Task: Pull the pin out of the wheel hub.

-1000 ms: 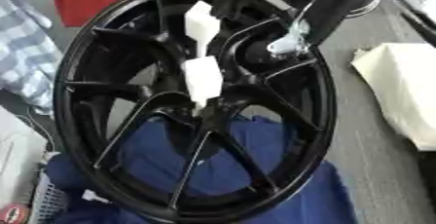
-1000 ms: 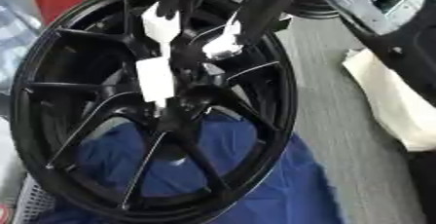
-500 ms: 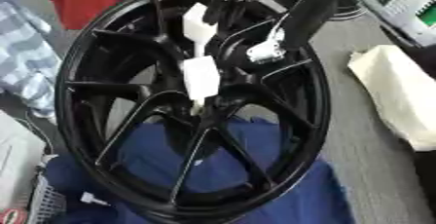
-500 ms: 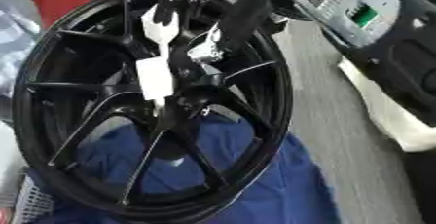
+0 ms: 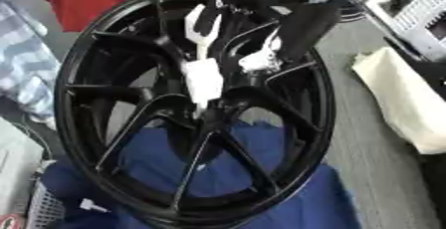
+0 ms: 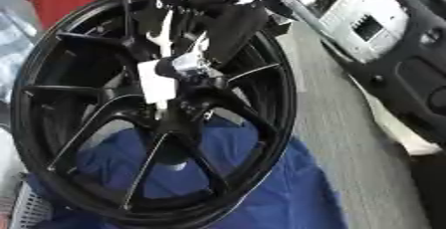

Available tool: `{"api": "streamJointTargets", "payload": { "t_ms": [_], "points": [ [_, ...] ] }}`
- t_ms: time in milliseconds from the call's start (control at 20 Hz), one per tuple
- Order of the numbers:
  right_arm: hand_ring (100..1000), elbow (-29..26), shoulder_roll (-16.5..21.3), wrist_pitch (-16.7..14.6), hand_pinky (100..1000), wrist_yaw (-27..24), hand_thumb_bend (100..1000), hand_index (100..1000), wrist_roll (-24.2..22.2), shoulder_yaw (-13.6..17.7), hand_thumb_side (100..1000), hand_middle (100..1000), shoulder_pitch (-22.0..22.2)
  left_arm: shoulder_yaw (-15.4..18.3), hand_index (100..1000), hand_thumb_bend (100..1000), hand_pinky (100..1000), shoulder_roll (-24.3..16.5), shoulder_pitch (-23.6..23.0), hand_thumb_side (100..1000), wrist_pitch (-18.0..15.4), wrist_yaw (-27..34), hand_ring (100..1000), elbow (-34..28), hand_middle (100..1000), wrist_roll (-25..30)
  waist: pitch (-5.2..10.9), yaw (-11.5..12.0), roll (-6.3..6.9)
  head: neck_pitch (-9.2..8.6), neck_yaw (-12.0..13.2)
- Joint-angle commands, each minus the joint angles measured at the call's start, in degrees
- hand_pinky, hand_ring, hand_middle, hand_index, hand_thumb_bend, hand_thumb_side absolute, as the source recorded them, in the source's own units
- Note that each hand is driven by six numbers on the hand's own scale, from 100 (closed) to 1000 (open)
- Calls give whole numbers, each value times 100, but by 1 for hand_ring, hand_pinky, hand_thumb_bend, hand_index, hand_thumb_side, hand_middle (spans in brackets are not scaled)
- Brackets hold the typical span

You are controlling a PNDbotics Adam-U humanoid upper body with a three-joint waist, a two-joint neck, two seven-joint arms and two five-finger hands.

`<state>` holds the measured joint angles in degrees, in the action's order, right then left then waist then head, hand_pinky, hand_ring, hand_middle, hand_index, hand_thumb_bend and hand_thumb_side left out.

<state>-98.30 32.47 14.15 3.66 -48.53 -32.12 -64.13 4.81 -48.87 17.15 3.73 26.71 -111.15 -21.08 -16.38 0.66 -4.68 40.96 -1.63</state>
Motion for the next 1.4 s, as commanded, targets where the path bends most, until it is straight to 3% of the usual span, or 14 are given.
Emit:
{"api": "streamJointTargets", "payload": {
  "t_ms": [50,300,550,900,1400],
  "points": [
    [817,-197,66,103,859,36,322,895,-61,102,486,829,-58,57,838,747,871,-235,87,587,-1,34,911,-56,789,-20,87,-10,28,-109,54],
    [846,-134,32,180,873,79,331,901,-171,64,499,844,-7,45,838,745,862,-238,160,587,9,47,911,-67,789,-13,55,31,11,-43,62],
    [868,111,2,49,879,283,354,904,-232,39,496,854,12,38,838,744,861,-233,189,587,11,54,910,-67,789,-17,43,27,-4,11,11],
    [862,411,-67,-105,874,474,365,904,-212,-7,493,850,62,42,837,742,860,-213,206,586,10,53,910,-65,788,-19,-40,113,-25,-69,-39],
    [851,510,-141,-134,867,527,374,895,-323,-87,501,825,108,44,834,739,861,-181,261,585,19,76,910,-56,787,-24,-171,196,-70,50,-149]
  ]
}}
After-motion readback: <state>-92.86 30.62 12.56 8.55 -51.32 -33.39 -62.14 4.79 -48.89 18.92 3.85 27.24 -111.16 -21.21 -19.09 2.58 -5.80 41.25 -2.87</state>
